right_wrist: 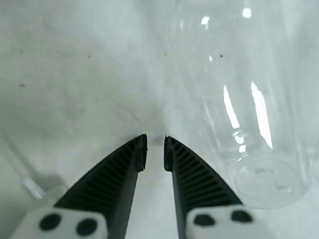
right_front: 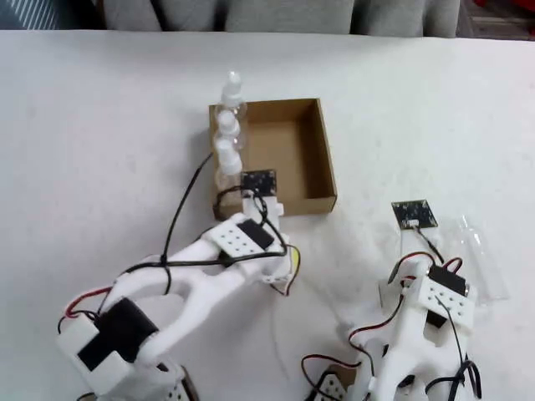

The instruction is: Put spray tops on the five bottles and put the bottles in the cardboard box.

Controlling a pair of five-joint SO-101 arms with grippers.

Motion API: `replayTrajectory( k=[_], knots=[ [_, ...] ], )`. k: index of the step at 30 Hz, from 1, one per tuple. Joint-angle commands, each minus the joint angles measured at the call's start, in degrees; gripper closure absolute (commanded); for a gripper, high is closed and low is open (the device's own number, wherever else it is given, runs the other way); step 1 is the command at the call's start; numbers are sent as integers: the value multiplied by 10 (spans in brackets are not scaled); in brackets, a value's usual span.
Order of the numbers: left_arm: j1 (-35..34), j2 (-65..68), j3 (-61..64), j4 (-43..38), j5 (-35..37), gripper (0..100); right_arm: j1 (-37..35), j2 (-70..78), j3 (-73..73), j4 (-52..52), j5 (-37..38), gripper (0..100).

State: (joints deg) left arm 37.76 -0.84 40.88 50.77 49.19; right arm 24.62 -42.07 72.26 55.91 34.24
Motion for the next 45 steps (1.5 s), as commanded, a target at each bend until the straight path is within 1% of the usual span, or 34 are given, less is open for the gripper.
replayTrajectory(
  k=[1, 3, 6, 8, 11, 14, 17, 21, 23, 25, 28, 30, 32, 34, 36, 38, 42, 45],
  knots=[
    [-1, -1, -29, 8, 4, 804, -6, -10, -1, -5, -1, 961],
    [-1, -1, -29, 9, 3, 849, -6, -10, -1, -5, -1, 961],
    [-1, -3, -33, 24, 1, 990, -6, -10, -1, -5, -1, 961],
    [-1, -4, -33, 33, 1, 957, -6, -10, -1, -5, -1, 961],
    [-2, -4, -34, 37, 1, 980, -6, -10, -1, -5, -1, 961],
    [-4, -4, -34, 37, 0, 977, -6, -10, -1, -5, -1, 961],
    [-7, -9, -34, 43, -29, 977, -5, -10, -1, -5, -1, 961],
    [-11, -59, -30, 83, -64, 977, -2, -14, -1, -2, -1, 961],
    [-29, -89, -25, 101, -87, 977, 0, -15, -8, 10, -2, 961],
    [-58, -122, -4, 105, -115, 977, 13, -15, -35, 44, -2, 961],
    [-106, -160, 35, 75, -146, 977, 52, -15, -106, 89, -1, 959],
    [-131, -182, 59, 45, -154, 977, 58, -12, -155, 105, 23, 956],
    [-147, -196, 72, 25, -154, 977, 58, -10, -199, 137, 74, 938],
    [-160, -205, 76, 18, -154, 977, 54, -10, -242, 169, 113, 880],
    [-170, -207, 76, 19, -152, 977, 56, -10, -274, 186, 134, 816],
    [-175, -207, 77, 19, -153, 977, 54, -9, -287, 182, 140, 789],
    [-174, -207, 79, 19, -154, 977, 51, -4, -278, 118, 140, 816],
    [-174, -207, 80, 19, -154, 977, 24, 29, -262, 83, 141, 806]
  ],
)
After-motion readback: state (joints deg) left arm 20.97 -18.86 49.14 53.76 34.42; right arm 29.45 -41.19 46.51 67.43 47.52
